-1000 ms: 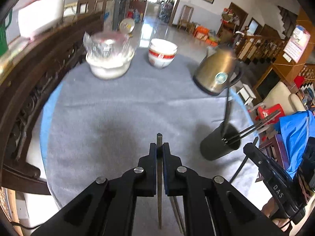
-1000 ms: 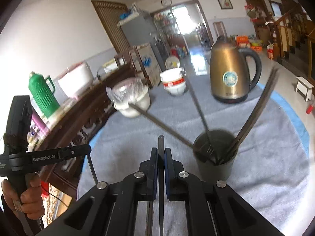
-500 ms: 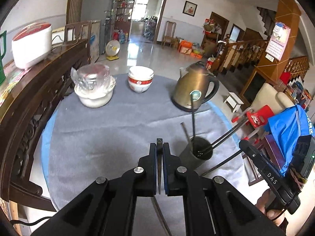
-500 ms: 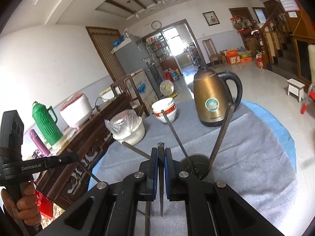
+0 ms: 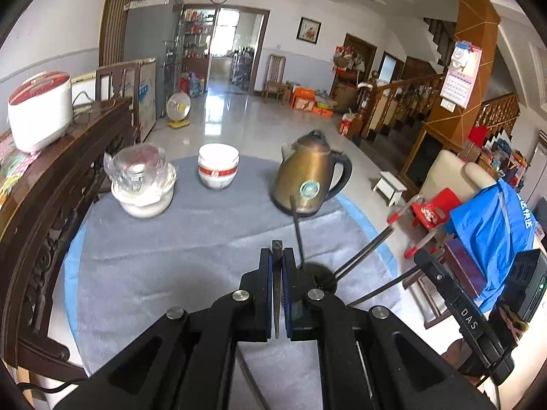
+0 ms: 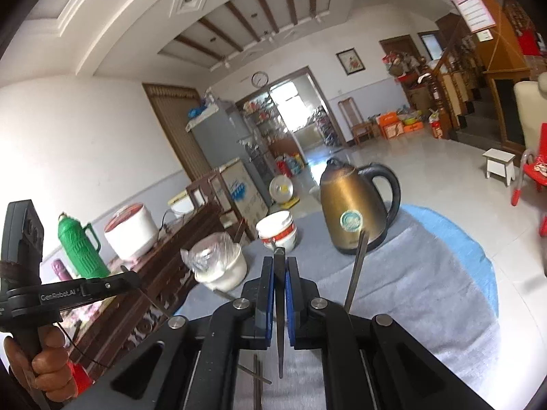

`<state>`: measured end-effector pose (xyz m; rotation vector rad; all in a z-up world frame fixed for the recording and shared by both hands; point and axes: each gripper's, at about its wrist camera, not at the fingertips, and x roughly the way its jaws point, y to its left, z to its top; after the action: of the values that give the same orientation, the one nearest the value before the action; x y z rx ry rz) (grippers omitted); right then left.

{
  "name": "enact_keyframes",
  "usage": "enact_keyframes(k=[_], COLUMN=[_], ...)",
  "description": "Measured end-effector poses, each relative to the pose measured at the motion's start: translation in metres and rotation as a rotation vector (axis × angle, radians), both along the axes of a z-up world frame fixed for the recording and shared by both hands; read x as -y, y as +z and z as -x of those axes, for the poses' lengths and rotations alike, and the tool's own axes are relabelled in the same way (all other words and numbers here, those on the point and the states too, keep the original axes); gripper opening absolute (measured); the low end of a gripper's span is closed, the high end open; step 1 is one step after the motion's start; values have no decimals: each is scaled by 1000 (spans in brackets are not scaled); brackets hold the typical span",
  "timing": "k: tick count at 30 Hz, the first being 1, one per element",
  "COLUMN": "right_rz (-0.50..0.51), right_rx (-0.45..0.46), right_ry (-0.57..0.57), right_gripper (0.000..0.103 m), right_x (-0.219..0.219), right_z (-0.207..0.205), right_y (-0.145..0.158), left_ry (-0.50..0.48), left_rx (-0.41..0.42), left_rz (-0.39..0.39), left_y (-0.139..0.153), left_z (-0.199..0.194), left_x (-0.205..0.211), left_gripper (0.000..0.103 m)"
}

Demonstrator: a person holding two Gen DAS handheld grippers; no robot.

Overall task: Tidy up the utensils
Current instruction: 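Lift the chopstick with the right tool and carry it over the grey holder cup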

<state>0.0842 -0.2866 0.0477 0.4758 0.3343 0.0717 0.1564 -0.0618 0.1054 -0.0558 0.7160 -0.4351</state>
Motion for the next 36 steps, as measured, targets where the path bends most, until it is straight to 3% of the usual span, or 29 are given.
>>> enact_keyframes(k=[10,18,22,27,36], right_rz=[-4,76,103,116,105], right_rx=[105,135,102,57,-26], right_ry=[-139,-214,-218,-210,-206], right_gripper=[6,6,6,6,6], right_x=[17,7,2,1,3], right_z=[11,6,-2,-8,-20], right_y=[26,30,19,8,-4], left_ry=[-5,14,21,22,-5], left_rx=[139,192,176,97,63], left_rz=[95,150,143,128,75], left_y=[38,30,11,-16,-32], left_z=[1,-14,-21,-33,-32], left_x=[14,31,38,45,56], left_gripper=[6,6,6,6,6])
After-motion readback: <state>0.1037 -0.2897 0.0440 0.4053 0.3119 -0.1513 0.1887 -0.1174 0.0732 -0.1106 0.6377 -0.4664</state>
